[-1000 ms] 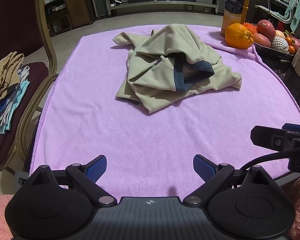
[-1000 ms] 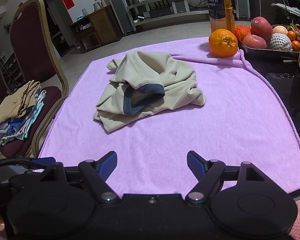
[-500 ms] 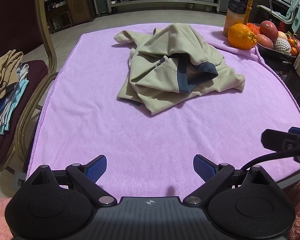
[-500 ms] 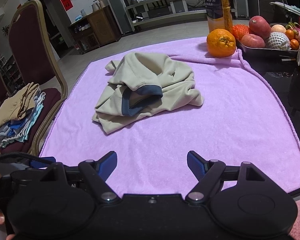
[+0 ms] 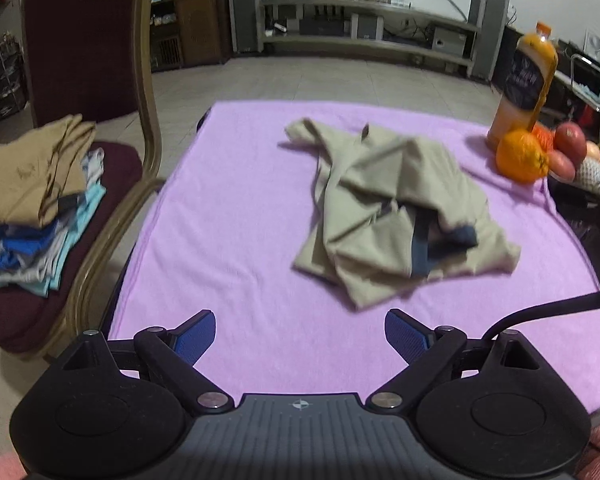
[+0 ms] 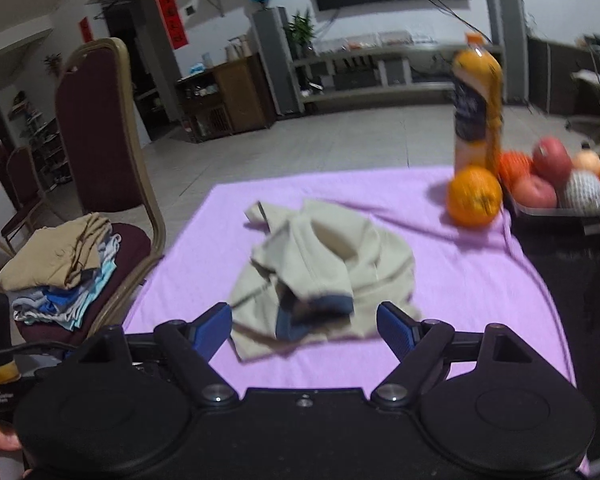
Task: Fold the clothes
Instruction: 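Grasp the beige shirt with the right gripper and lift it off the towel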
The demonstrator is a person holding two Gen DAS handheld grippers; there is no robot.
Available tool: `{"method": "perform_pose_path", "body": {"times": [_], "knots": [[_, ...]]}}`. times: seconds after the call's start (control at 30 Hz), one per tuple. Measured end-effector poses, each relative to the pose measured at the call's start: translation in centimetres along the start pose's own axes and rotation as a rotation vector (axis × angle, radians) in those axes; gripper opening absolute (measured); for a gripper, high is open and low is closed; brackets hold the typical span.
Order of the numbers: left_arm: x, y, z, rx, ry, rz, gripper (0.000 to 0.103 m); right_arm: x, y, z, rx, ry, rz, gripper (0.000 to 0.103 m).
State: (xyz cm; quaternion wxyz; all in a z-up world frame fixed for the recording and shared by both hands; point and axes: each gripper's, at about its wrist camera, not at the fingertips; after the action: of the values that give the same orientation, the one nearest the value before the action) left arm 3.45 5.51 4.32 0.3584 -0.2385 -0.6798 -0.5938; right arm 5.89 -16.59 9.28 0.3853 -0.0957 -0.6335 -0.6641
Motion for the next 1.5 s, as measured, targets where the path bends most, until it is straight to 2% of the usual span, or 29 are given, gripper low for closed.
{"method": "perform_pose_path", "body": {"times": [0.1, 0.27, 0.37, 0.53, 0.63, 0.7, 0.73, 0.77, 0.8, 0.83, 0.97, 1.03, 1.07, 1.13, 1.2, 1.23, 1.3, 1.37, 1.4, 1.5], "knots": [[-1.4, 0.8, -0.3, 0.030, -0.039, 0.031, 0.088, -1.5, 1.9, 0.8, 0.048, -0.014, 0.005, 0.083], [-3.5, 0.6, 0.2, 0.045, -0.020, 0.019, 0.085, -6.3, 2.9, 1.6, 0.120, -0.032, 0.064, 0.082], [-4.8, 0.5, 0.5, 0.053, -0.007, 0.011, 0.085, -9.7, 3.6, 1.8, 0.121, -0.035, 0.107, 0.082], [-6.1, 1.2, 3.8, 0.183, -0.059, 0.043, 0.082, -14.8, 5.4, 2.3, 0.068, -0.045, 0.163, 0.083], [-6.9, 1.3, 4.7, 0.206, -0.038, 0.071, 0.064, -18.1, 6.3, 2.7, 0.041, -0.069, 0.204, 0.083], [-7.5, 1.1, 5.3, 0.220, -0.042, 0.096, 0.048, -20.2, 6.5, 2.5, -0.005, -0.094, 0.223, 0.082], [-7.7, 1.0, 5.5, 0.224, -0.045, 0.107, 0.047, -21.1, 6.6, 2.4, -0.025, -0.115, 0.229, 0.081], [-8.0, 0.8, 5.7, 0.227, -0.048, 0.118, 0.047, -21.8, 6.5, 2.1, -0.049, -0.142, 0.234, 0.068], [-8.0, 0.7, 5.8, 0.232, -0.041, 0.116, 0.046, -22.3, 6.4, 1.7, -0.082, -0.160, 0.239, 0.025], [-8.0, 0.6, 5.9, 0.237, -0.033, 0.112, 0.046, -22.3, 6.3, 1.2, -0.118, -0.165, 0.242, 0.009], [-7.0, 0.4, 5.5, 0.227, -0.067, 0.068, 0.043, -15.8, 6.2, -2.6, -0.264, -0.129, 0.112, 0.009], [-6.3, 0.3, 5.1, 0.214, -0.104, 0.044, 0.045, -12.1, 6.2, -4.7, -0.337, -0.108, 0.038, 0.009], [-6.0, 0.2, 4.9, 0.208, -0.122, 0.034, 0.050, -9.8, 5.9, -6.2, -0.387, -0.100, -0.006, 0.009], [-5.5, -0.1, 4.3, 0.191, -0.172, 0.019, 0.053, -5.1, 4.0, -10.3, -0.513, -0.114, -0.076, 0.009], [-5.3, -0.6, 3.2, 0.163, -0.198, 0.024, 0.055, -1.9, 0.9, -14.7, -0.641, -0.162, -0.107, 0.009], [-5.3, -0.9, 2.6, 0.149, -0.210, 0.028, 0.055, -1.2, -0.8, -16.6, -0.686, -0.204, -0.106, 0.009], [-5.5, -1.7, 1.1, 0.115, -0.221, 0.057, 0.056, -1.7, -4.2, -20.4, -0.755, -0.284, -0.037, 0.013], [-5.8, -2.8, -0.7, 0.067, -0.218, 0.093, 0.056, -3.1, -7.1, -22.5, -0.792, -0.299, 0.042, 0.017], [-5.9, -3.4, -1.6, 0.040, -0.213, 0.105, 0.056, -3.5, -8.1, -23.1, -0.796, -0.300, 0.062, 0.024], [-6.3, -4.7, -3.4, -0.007, -0.209, 0.130, 0.056, -3.7, -9.3, -23.0, -0.749, -0.285, 0.063, 0.037]]}}
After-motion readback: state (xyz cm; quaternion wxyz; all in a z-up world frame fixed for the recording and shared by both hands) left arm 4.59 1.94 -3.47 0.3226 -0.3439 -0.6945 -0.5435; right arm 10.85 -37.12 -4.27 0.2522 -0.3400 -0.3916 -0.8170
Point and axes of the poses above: each gripper's, at about its wrist camera, not at the fingertips, and x roughly against the way its jaws point, z to its left, y to its top, and after that the axes turned 4 degrees about x, right-handed
